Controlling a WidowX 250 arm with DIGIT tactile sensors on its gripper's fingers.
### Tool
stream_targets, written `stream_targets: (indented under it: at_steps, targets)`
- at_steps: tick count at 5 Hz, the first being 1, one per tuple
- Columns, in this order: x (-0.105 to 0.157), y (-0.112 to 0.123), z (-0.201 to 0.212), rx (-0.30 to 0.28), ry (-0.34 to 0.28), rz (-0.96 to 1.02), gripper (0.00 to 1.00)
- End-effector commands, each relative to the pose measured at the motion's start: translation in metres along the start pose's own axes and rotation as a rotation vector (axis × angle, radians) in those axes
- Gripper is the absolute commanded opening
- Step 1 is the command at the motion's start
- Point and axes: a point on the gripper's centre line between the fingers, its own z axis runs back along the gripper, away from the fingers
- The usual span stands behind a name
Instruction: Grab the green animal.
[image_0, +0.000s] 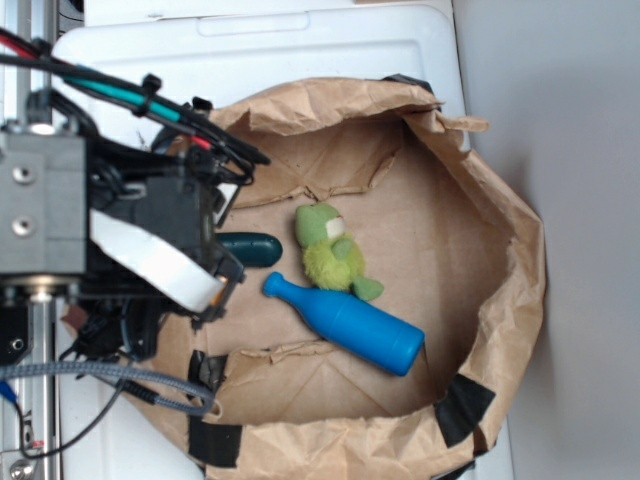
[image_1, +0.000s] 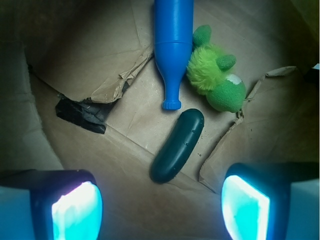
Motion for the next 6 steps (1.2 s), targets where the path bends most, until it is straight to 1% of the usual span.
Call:
stream_targets:
  at_steps: [1, 2, 3, 4, 6]
  targets:
    - [0.054, 0.014, -0.001, -0.021, 0.015, -0.012, 1.00]
    - [0.070, 0.022, 0.001, -0.062, 0.011, -0.006, 1.00]
    - [0.076, 0.030, 0.000, -0.084, -0.016, -0.014, 1.00]
    - [0.069, 0.035, -0.012, -0.083, -0.021, -0.014, 1.00]
    - [0.063, 0.045, -0.034, -0.055, -0.006, -0.007, 1.00]
